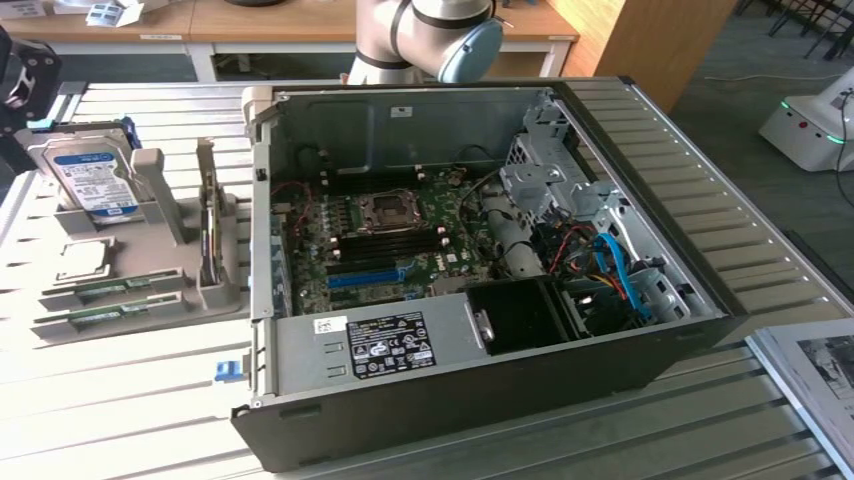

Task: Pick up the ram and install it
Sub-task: 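Pick up the ram and move it above insertion slot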

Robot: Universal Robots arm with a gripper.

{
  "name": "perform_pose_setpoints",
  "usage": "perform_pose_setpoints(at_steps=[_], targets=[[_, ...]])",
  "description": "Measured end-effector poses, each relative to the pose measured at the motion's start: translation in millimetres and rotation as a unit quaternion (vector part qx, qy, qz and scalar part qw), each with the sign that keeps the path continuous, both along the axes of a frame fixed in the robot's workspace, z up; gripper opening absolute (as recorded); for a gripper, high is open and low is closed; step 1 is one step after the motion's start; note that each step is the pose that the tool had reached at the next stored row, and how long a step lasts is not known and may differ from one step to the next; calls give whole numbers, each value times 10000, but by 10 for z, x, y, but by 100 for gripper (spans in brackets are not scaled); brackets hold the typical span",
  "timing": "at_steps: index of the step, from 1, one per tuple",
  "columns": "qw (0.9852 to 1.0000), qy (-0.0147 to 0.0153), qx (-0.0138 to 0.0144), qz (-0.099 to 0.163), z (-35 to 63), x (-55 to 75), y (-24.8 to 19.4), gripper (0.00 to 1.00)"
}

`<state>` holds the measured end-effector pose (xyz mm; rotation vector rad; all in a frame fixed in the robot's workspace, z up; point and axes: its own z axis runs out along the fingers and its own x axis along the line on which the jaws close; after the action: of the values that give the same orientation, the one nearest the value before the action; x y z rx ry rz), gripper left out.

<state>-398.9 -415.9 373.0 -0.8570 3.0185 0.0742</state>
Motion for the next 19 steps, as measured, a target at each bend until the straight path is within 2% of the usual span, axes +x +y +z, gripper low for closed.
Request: perform_pose_setpoints(at_steps=[5,10,14,19], targets=[[9996,0,0,289,0,0,0,10],[9982,0,0,592,0,0,0,10],[9964,0,0,843,-1,0,0,10],[9931,0,0,1174,-1,0,0,10]])
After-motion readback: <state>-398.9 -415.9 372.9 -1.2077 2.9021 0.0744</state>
